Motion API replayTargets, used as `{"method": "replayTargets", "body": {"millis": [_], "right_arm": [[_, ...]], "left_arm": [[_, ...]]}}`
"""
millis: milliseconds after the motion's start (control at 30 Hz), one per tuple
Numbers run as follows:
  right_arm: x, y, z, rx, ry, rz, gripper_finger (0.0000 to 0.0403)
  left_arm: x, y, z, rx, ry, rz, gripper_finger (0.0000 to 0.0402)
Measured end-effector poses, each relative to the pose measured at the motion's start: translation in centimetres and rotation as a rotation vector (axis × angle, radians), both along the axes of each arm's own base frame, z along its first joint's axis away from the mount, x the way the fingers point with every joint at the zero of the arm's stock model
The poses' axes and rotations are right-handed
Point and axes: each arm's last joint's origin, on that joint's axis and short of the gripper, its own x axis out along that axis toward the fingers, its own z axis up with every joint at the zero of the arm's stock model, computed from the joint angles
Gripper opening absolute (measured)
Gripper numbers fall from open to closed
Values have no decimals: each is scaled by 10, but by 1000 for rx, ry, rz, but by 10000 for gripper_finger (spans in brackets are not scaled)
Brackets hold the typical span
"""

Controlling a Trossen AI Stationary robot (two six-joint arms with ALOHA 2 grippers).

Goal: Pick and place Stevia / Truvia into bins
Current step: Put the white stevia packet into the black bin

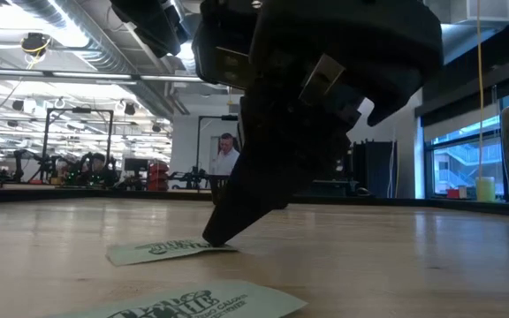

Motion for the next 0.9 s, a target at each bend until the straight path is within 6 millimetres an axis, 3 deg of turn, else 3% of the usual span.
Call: {"method": "replayTargets", "body": {"millis": [900], "right_arm": [[3, 2, 2, 13, -40, 33, 15]], "left_arm": [[0, 0, 0, 0, 0, 0, 59]]}}
